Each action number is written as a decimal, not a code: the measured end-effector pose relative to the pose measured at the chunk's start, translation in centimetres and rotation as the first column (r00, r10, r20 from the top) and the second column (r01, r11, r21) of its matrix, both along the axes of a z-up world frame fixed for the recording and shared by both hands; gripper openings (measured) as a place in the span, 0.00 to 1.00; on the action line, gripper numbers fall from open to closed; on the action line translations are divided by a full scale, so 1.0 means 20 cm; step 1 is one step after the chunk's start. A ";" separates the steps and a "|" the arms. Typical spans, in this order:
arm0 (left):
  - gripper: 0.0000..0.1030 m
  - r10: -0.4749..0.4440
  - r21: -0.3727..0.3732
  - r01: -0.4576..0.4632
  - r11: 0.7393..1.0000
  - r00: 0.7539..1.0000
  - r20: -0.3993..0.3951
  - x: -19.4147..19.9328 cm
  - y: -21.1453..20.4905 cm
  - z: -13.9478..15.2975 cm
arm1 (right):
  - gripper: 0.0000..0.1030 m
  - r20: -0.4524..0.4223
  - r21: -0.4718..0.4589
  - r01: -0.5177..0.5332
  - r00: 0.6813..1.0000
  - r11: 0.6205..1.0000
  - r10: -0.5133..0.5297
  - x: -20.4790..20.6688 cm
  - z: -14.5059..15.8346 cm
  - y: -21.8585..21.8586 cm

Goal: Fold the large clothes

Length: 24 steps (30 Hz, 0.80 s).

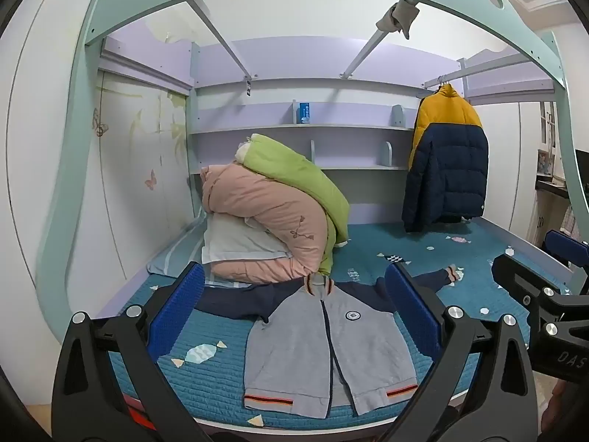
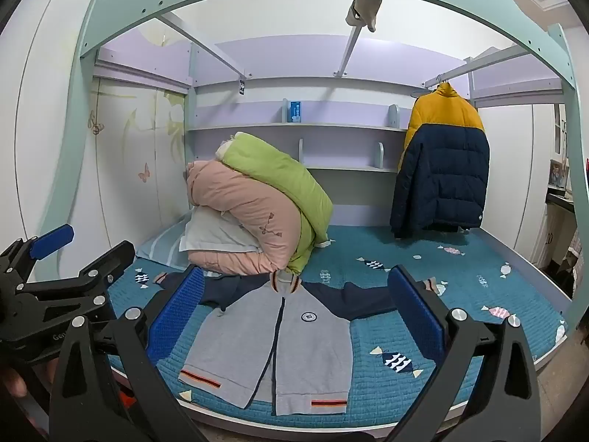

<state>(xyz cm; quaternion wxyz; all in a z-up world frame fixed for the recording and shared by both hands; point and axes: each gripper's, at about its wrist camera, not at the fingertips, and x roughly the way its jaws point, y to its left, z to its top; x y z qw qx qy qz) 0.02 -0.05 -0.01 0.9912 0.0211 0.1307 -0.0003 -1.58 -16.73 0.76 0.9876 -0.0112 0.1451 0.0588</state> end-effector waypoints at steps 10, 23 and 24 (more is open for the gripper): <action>0.95 -0.005 -0.004 0.005 1.000 1.000 0.003 0.00 0.00 0.00 | 0.94 0.002 -0.005 0.004 1.000 1.000 -0.004 -0.02 0.02 0.01; 0.95 -0.005 -0.004 0.005 1.000 1.000 -0.003 0.02 -0.06 -0.03 | 0.93 -0.004 0.005 0.002 1.000 1.000 -0.002 -0.01 0.01 0.00; 0.95 -0.005 -0.004 0.005 1.000 1.000 -0.002 0.02 -0.06 -0.04 | 0.94 -0.004 0.005 0.002 1.000 1.000 -0.002 -0.01 0.01 0.00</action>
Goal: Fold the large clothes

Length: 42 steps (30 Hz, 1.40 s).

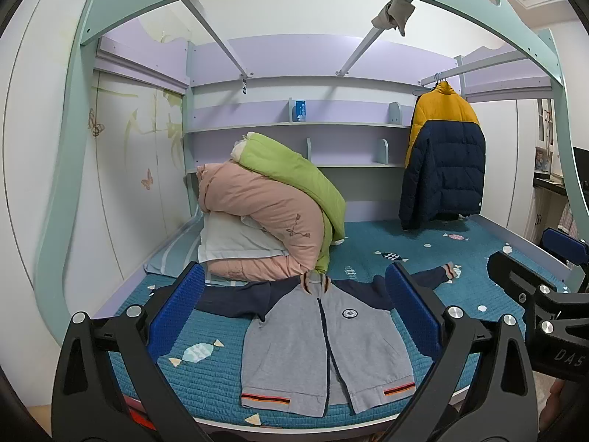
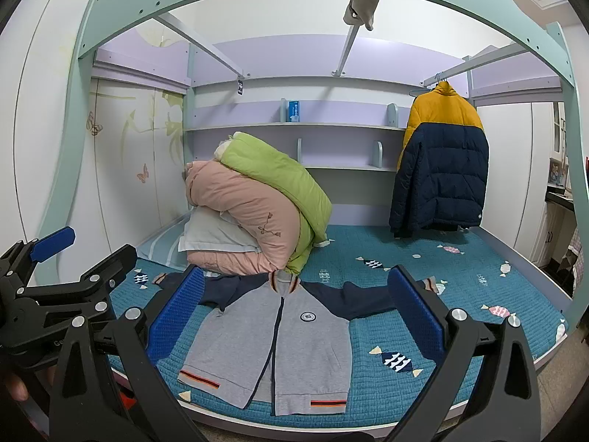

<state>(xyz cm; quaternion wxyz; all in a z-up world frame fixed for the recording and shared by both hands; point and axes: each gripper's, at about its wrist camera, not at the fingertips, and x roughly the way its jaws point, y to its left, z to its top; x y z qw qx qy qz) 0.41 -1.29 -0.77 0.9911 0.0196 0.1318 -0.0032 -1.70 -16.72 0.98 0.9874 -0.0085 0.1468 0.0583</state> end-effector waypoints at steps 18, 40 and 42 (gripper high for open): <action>0.95 -0.005 0.006 0.005 1.000 1.000 -0.005 -0.01 -0.04 0.00 | 0.94 -0.003 0.000 -0.001 1.000 1.000 0.001 0.00 0.00 0.00; 0.95 -0.010 0.009 0.010 1.000 1.000 -0.022 0.02 0.01 -0.04 | 0.94 -0.013 0.007 0.013 1.000 1.000 -0.013 0.02 -0.05 -0.02; 0.95 -0.011 0.009 0.011 1.000 1.000 -0.022 0.02 0.01 -0.05 | 0.94 -0.013 0.007 0.013 1.000 1.000 -0.013 0.03 -0.05 -0.02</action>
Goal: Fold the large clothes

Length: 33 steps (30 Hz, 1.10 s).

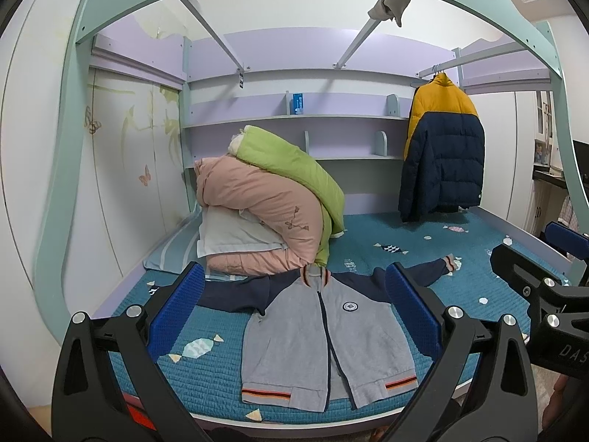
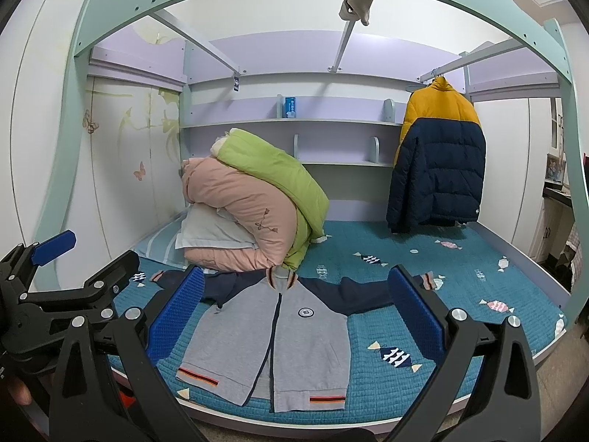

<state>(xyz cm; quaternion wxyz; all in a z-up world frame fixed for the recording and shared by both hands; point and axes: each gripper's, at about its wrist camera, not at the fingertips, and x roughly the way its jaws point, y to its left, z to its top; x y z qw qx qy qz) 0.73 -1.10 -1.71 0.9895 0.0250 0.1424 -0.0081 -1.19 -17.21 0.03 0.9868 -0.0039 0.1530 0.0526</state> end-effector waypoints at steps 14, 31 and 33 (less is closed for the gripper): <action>0.95 -0.001 0.004 0.001 1.000 1.000 -0.003 0.00 0.00 -0.01 | 0.94 -0.002 0.001 0.002 1.000 1.000 -0.002 0.01 -0.01 -0.02; 0.95 -0.002 0.008 0.002 1.000 1.000 -0.008 0.00 0.00 -0.03 | 0.94 -0.006 0.003 0.001 1.000 1.000 -0.001 0.01 -0.01 -0.02; 0.95 -0.002 0.008 0.002 1.000 1.000 -0.008 0.00 0.00 -0.03 | 0.94 -0.007 0.004 0.001 1.000 1.000 -0.001 0.01 -0.02 -0.03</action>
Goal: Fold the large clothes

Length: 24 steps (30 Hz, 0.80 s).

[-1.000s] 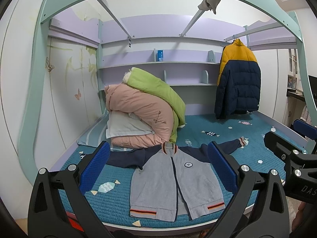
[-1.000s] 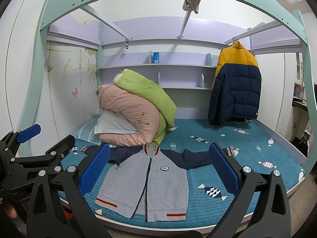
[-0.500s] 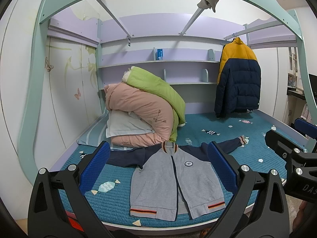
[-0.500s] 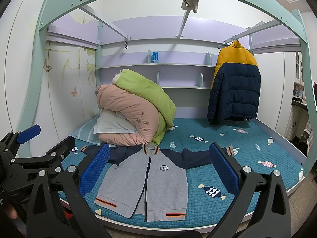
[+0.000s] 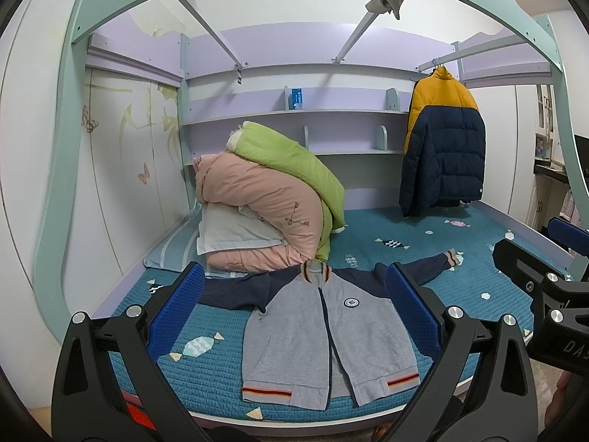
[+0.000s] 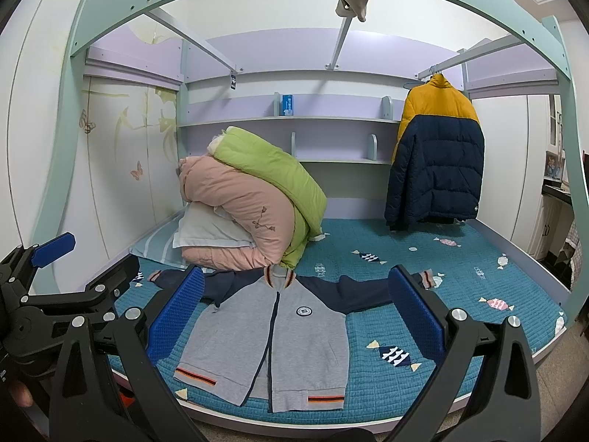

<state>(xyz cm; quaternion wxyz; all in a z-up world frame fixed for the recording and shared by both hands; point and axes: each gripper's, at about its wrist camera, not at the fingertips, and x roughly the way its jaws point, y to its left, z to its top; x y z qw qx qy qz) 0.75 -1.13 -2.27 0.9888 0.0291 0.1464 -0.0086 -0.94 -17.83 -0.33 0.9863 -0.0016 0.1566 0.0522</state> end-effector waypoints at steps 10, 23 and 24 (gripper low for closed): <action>0.95 0.002 0.003 -0.002 1.000 1.000 -0.002 0.00 0.00 0.00 | 0.94 -0.003 0.008 0.000 1.000 1.000 0.000 0.01 -0.01 -0.02; 0.95 0.032 0.044 -0.030 0.999 0.999 -0.029 -0.01 0.01 -0.08 | 0.94 -0.014 0.055 -0.026 1.000 0.998 0.027 0.05 -0.04 -0.06; 0.95 0.034 0.050 -0.032 0.998 0.999 -0.031 -0.01 0.01 -0.08 | 0.94 -0.015 0.060 -0.027 0.999 0.998 0.028 0.06 -0.04 -0.06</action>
